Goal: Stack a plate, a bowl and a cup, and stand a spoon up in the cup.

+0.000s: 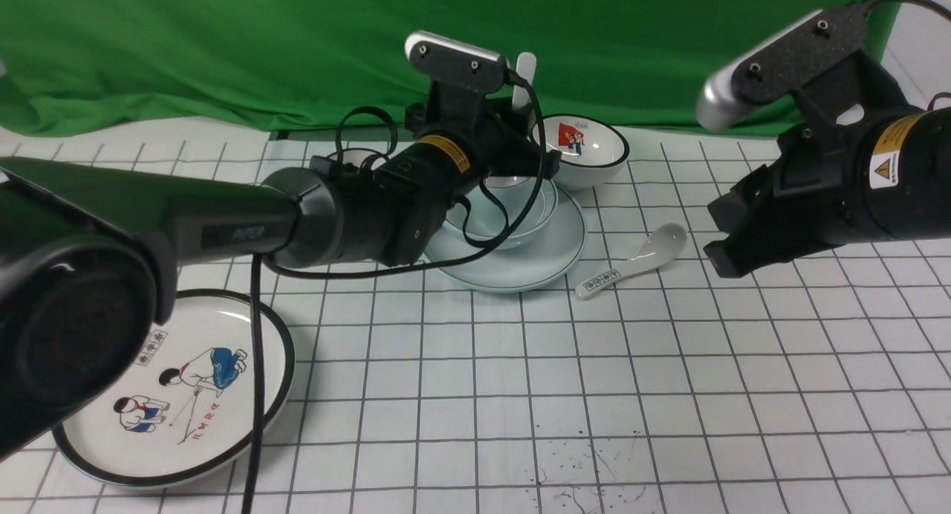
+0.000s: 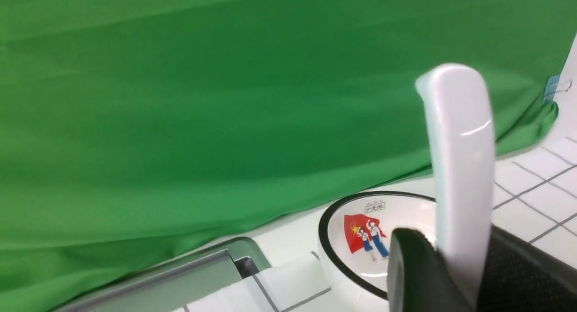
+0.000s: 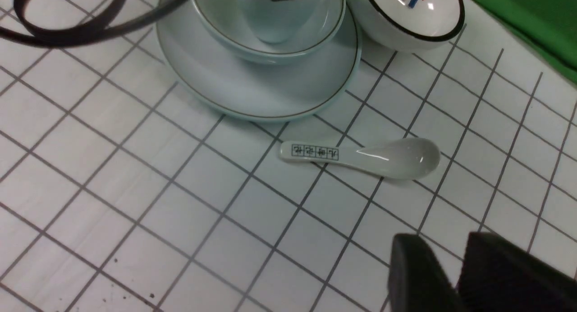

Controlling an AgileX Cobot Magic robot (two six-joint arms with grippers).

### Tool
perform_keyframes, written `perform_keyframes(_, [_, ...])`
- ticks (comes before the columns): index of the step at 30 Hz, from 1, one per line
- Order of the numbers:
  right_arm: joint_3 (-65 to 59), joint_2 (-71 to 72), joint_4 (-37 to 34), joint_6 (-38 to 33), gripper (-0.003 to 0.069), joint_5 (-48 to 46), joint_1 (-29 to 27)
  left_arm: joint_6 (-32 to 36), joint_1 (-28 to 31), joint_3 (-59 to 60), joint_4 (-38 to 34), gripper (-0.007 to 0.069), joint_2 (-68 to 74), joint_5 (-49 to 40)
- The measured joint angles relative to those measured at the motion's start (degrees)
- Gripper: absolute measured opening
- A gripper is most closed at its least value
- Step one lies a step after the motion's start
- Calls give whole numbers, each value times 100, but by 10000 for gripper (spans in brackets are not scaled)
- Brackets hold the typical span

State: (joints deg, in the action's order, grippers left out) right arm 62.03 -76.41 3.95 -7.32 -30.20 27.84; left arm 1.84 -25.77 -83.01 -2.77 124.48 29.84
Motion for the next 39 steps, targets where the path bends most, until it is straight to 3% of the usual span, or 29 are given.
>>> perform_keyframes(4, [0, 56, 0, 1, 198, -311, 0, -36, 0, 0, 6, 317, -94, -564])
perform_keyframes(9, [0, 463, 25, -32, 139, -859, 0, -43, 0, 5, 17, 347, -676, -1797])
perform_keyframes(12, [0, 1125, 146, -140, 31, -1486, 0, -43, 0, 10, 211, 270, -1569, -3129])
perform_keyframes(18, [-367, 2608, 516, -51, 14, -1816, 0, -43, 0, 152, 328, 5, -3496, -4692])
perform_keyframes(21, [-987, 3376, 538, 5, 14, -1272, 0, -37, 0, 552, 315, -29, -4355, -4748])
perform_keyframes(25, [-2718, 4784, 533, 732, 14, 586, 0, -37, 0, 1812, 315, -35, -5896, -4358])
perform_keyframes(26, [-2796, 4876, 533, 802, 14, 688, 0, -37, 0, 1937, 315, -35, -6015, -4313])
perform_keyframes(28, [-3871, 5308, 533, 1166, 14, 2131, 0, -41, 0, 2783, 277, -35, -6747, -3991])
perform_keyframes(30, [-4224, 5390, 533, 1219, 14, 2650, 0, -41, 0, 3123, 240, -35, -7026, -3836])
perform_keyframes(33, [-5252, 5439, 533, 1278, 15, 4235, 0, -41, 0, 4422, -16, -35, -8072, -3058])
perform_keyframes(39, [-6195, 5433, 537, 1480, 29, 4830, 0, -41, 0, 6085, -114, -35, -9715, -1958])
